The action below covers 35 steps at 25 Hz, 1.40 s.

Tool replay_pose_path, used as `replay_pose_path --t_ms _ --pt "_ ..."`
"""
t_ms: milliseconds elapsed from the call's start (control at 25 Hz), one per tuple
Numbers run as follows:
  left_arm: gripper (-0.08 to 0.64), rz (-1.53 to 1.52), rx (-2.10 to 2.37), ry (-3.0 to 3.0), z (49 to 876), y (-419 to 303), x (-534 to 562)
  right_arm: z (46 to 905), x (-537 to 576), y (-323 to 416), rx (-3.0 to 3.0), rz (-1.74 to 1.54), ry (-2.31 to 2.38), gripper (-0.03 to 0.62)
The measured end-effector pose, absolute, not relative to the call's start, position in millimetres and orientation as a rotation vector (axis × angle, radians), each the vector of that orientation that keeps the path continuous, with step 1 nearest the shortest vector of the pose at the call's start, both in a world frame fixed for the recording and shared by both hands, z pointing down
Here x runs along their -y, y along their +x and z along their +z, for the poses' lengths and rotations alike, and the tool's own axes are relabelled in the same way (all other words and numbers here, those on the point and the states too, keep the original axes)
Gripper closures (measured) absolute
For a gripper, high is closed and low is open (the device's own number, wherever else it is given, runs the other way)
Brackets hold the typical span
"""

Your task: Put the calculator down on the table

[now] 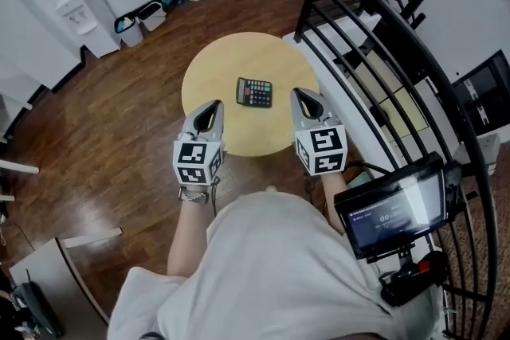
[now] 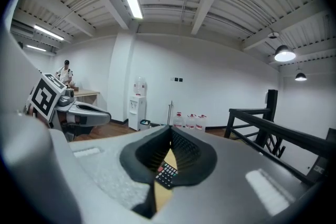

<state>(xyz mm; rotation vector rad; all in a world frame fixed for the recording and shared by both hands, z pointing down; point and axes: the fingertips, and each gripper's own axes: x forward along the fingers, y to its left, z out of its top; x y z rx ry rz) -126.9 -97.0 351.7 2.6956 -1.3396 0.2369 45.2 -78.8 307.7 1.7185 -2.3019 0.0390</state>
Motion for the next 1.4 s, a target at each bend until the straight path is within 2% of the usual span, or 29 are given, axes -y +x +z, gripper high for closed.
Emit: replay_pose_path --t_ms 440,1400 --pt "0.554 0.203 1.38 2.693 333 -130 93 313 78 31 2.353 0.054 1.652 0.591" --pt "0.554 0.18 1.357 2.637 351 -148 66 327 38 43 2.228 0.159 1.713 0.589"
